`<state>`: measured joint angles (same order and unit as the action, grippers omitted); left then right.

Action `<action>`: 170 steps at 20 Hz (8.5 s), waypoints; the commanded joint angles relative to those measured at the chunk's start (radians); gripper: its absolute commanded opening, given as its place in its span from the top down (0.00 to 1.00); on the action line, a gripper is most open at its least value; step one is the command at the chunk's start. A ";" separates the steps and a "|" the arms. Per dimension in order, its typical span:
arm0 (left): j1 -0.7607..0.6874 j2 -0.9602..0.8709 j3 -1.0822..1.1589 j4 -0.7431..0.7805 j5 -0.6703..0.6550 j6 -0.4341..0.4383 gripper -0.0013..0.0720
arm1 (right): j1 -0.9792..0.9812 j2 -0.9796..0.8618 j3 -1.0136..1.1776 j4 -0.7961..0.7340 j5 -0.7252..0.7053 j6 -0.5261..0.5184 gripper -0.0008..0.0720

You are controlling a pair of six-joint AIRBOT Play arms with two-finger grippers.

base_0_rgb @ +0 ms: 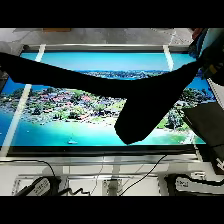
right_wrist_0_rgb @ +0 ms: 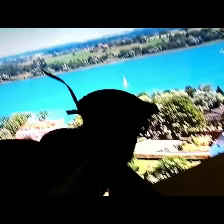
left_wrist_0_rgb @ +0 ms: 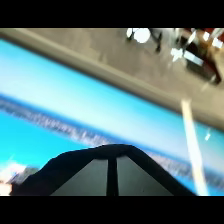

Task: Fold the clothes and pants, and hang the long-sleeved shirts on hangers.

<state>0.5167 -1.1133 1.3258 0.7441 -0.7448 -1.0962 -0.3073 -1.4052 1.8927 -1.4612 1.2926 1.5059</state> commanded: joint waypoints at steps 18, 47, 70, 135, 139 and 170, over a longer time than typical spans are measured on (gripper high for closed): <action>0.090 -0.103 -0.308 0.971 -0.598 0.152 0.97 | -0.110 0.493 -1.039 -0.040 0.376 -0.128 0.96; 0.109 0.040 -0.590 1.084 -0.249 -0.127 0.97 | -0.109 0.504 -1.178 0.057 0.288 -0.056 0.96; 0.093 0.042 -0.564 1.256 -0.098 -0.354 0.10 | -0.109 0.502 -1.138 -0.064 0.302 -0.056 0.26; -1.154 -0.426 0.154 0.858 0.275 0.287 0.97 | -0.225 0.455 -1.059 0.025 -0.360 -0.136 0.37; -1.147 -0.375 0.154 0.954 0.390 0.293 0.97 | -0.225 0.455 -1.059 0.024 -0.351 -0.136 0.37; -0.478 -0.338 0.151 0.975 -0.138 -0.024 0.97 | -0.225 0.455 -1.059 0.018 -0.343 -0.131 0.37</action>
<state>-0.0051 -1.3991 1.4780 1.7237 -0.6579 -1.1194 -0.5316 -0.9497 0.8337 -1.4433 0.9482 1.3750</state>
